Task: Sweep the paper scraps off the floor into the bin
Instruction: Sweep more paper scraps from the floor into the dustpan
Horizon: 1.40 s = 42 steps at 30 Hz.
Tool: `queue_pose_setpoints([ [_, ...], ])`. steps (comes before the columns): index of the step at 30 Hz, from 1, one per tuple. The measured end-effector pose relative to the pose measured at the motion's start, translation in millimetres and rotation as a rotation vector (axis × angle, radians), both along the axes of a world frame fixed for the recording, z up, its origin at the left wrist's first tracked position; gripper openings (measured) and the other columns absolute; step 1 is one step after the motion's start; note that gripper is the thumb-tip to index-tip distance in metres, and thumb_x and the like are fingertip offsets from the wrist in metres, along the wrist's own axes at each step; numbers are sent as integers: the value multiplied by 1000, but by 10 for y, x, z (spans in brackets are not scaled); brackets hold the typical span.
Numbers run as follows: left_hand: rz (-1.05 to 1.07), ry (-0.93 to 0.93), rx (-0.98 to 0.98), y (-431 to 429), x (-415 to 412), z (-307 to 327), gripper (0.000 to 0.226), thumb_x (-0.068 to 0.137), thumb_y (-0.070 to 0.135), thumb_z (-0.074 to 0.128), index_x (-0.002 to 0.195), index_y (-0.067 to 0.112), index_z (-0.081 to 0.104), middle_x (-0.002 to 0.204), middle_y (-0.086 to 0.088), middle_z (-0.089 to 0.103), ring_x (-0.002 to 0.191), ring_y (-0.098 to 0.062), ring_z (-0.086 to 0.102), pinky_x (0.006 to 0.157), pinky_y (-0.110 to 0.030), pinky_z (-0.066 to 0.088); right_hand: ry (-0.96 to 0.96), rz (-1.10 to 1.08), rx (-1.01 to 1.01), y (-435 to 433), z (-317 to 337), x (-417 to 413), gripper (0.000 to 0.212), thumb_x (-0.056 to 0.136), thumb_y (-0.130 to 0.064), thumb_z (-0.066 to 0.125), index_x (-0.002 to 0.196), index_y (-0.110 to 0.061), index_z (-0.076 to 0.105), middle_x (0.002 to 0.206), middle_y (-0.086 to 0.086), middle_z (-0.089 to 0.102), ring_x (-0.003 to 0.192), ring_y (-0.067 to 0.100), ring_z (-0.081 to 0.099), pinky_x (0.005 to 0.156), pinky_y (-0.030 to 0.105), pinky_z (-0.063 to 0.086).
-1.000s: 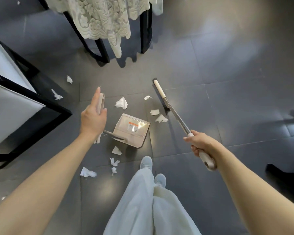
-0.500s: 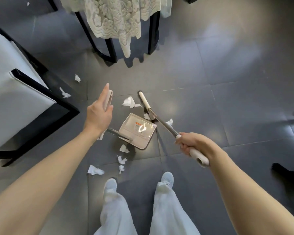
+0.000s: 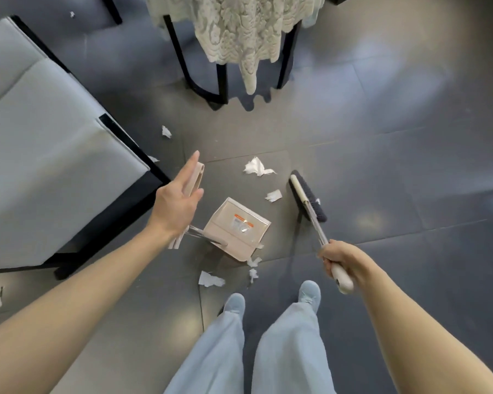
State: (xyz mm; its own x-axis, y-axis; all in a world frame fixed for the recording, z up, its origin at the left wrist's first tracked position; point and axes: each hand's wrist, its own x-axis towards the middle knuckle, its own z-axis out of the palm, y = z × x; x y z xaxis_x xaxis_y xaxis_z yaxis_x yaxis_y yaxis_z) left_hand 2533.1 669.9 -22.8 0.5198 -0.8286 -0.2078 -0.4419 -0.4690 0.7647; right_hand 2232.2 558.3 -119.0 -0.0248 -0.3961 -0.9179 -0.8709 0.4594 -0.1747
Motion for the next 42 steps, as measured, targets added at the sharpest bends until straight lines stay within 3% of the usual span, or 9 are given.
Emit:
queue_pose_setpoints([
  [5, 35, -4, 36, 189, 249, -60, 65, 95, 10, 54, 148, 37, 27, 146, 3, 42, 131, -18, 44, 103, -20, 26, -219, -423, 95, 241, 149, 308, 22, 92, 2, 36, 83, -18, 37, 56, 3, 34, 30, 8, 30, 35, 13, 30],
  [10, 55, -30, 83, 112, 379, -111, 65, 95, 10, 55, 148, 36, 29, 143, -3, 47, 130, -23, 45, 108, -27, 29, -315, -571, 107, -109, 419, 332, 25, 94, 2, 37, 78, -17, 38, 43, -1, 35, 28, 4, 28, 29, 9, 25],
  [14, 60, -76, 132, 7, 501, -123, 64, 95, 13, 54, 147, 40, 28, 137, -7, 53, 117, -25, 52, 102, -32, 37, -300, -413, 34, -462, 472, 551, 21, 94, 0, 37, 98, -19, 45, 49, 1, 36, 29, 4, 30, 31, 10, 27],
  [18, 120, -93, 141, -11, 600, -197, 64, 95, 13, 54, 145, 44, 29, 126, -6, 59, 96, -12, 48, 86, -22, 36, -223, -48, -155, -823, 271, 804, 23, 91, -4, 38, 109, -11, 50, 60, 7, 44, 43, 15, 41, 44, 21, 41],
  [24, 193, -103, 97, 90, 646, -289, 66, 91, 5, 57, 145, 37, 34, 119, 4, 58, 110, -17, 52, 81, 7, 21, -24, 381, -165, -984, -107, 1077, 36, 85, -4, 37, 119, -12, 48, 62, 10, 60, 56, 25, 54, 62, 33, 51],
  [30, 181, -39, 64, 399, 686, -232, 65, 92, 5, 58, 143, 39, 37, 122, 16, 49, 110, 1, 44, 81, 12, 19, 33, 424, -92, -407, -139, 1028, 47, 87, -6, 34, 132, -16, 39, 71, 9, 61, 66, 24, 56, 69, 35, 51],
  [33, 156, -41, 53, 715, 710, -170, 64, 92, 7, 58, 143, 39, 37, 120, 17, 48, 108, 1, 42, 86, 5, 20, 26, 350, -94, -15, -90, 905, 42, 89, -9, 31, 129, -22, 38, 70, 9, 57, 56, 21, 51, 55, 30, 46],
  [39, 74, -32, 38, 1743, 822, -76, 65, 93, 10, 57, 140, 49, 34, 124, 18, 50, 112, 2, 46, 96, -9, 27, 19, 289, -61, 1531, -55, 600, 28, 91, -8, 28, 114, -13, 43, 69, 11, 54, 48, 20, 46, 50, 28, 44],
  [42, 49, -24, 22, 2352, 948, -28, 64, 94, 10, 56, 139, 50, 34, 124, 20, 51, 109, 2, 49, 89, -3, 28, 15, 273, -71, 2317, -64, 627, 29, 94, -12, 29, 121, -15, 40, 70, 9, 54, 51, 19, 48, 50, 29, 44],
])
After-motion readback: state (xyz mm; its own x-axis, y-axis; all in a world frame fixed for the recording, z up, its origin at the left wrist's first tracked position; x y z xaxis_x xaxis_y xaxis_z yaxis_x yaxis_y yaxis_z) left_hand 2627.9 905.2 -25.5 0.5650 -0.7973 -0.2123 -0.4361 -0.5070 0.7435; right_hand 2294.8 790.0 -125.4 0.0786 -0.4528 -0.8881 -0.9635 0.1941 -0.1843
